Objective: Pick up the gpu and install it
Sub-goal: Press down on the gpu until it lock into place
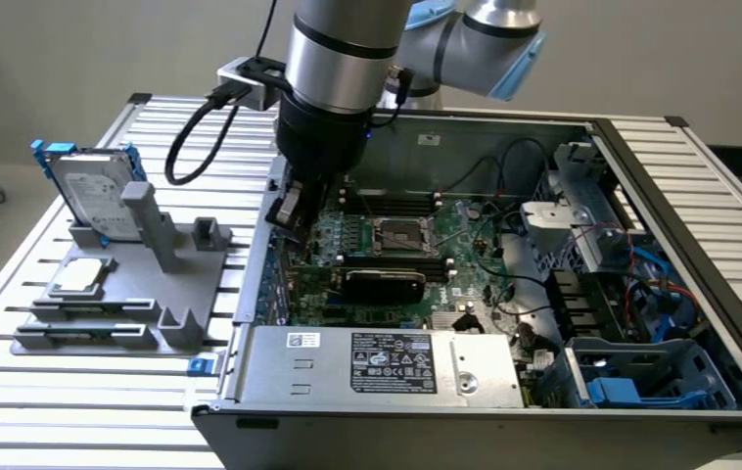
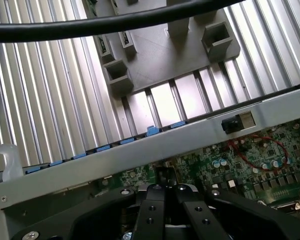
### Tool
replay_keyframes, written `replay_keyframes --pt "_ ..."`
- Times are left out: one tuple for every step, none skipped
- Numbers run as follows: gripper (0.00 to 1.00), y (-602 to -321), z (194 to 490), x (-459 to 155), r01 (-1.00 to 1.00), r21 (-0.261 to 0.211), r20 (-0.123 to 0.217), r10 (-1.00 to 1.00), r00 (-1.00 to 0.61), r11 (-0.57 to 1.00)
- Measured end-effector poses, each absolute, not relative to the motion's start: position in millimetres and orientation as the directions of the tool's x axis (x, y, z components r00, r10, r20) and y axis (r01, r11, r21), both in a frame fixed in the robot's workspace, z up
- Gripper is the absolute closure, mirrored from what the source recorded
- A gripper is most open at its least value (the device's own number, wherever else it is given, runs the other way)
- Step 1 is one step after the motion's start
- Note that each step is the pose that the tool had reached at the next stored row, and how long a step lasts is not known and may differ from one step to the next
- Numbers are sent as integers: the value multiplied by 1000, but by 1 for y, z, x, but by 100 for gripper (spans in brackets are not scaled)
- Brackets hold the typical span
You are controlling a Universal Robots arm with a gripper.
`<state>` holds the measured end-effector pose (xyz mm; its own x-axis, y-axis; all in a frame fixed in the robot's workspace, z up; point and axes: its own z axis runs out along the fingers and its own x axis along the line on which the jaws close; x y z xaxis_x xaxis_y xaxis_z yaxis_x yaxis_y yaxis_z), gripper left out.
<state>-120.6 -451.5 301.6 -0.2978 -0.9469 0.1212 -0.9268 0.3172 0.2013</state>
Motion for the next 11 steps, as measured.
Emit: replay_keyframes --pt "89 -451 302 -119 -927 201 121 -947 -298 317" --pt "89 -451 302 -117 -927 200 121 -947 -297 316" --pt "89 -451 302 -116 -928 199 120 -947 -297 316" --pt "89 -451 302 -115 -928 197 120 -948 -296 315" --pt "89 -451 302 -114 -929 195 119 -948 -295 314" --pt "89 -451 302 -113 -930 193 118 -949 -294 312" --pt "89 -451 302 -113 -931 190 116 -949 -293 310" --pt "89 -451 302 -112 -933 187 114 -950 -290 308" --pt "89 -451 302 -112 -935 182 111 -951 -287 304" --pt "89 -451 302 -112 -937 178 107 -953 -284 299" --pt "89 -451 302 -112 -940 174 103 -954 -280 294"
